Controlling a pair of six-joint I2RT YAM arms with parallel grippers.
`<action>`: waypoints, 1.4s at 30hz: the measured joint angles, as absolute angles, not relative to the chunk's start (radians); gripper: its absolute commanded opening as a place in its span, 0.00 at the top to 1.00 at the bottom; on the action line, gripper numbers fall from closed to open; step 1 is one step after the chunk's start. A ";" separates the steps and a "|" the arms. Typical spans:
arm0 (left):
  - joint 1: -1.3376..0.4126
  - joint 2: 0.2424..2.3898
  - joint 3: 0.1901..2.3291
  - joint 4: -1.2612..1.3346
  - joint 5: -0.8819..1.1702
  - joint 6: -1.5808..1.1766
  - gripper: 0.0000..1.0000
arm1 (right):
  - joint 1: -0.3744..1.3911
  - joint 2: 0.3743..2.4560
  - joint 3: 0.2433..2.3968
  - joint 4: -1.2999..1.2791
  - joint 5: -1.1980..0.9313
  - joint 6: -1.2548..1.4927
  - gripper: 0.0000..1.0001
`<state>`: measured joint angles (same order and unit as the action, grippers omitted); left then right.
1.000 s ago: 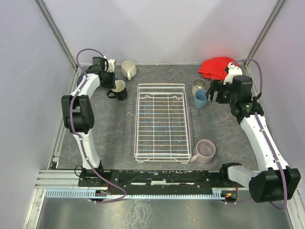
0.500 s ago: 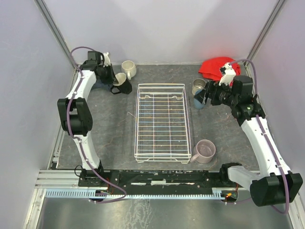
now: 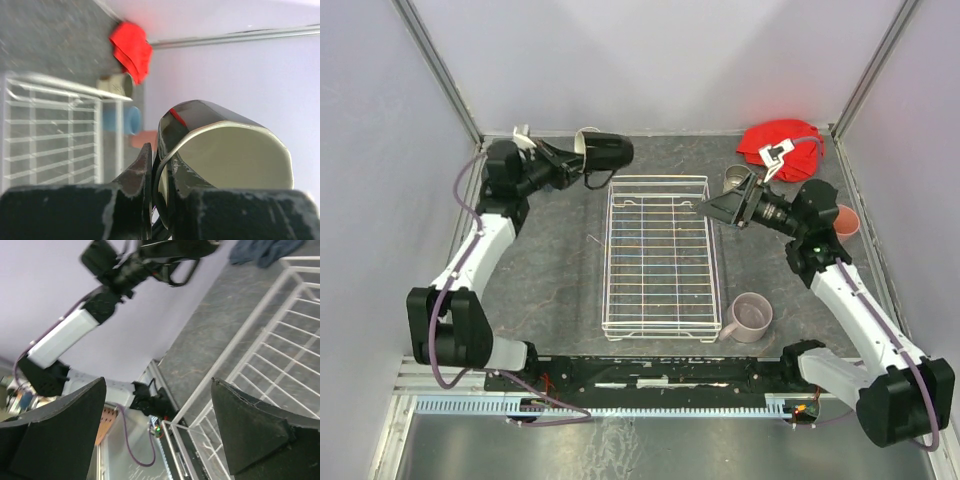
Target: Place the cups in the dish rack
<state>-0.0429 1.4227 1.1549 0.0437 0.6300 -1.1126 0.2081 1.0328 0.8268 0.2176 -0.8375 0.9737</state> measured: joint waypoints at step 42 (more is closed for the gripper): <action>-0.467 1.166 0.803 0.390 0.257 -1.872 0.97 | 0.651 1.441 0.898 0.868 -0.640 1.158 0.28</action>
<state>-0.4671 1.1656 0.8032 0.3897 0.2573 -1.8721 0.6510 1.4406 0.8982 0.8684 -0.6403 1.1584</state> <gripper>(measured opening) 0.149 0.776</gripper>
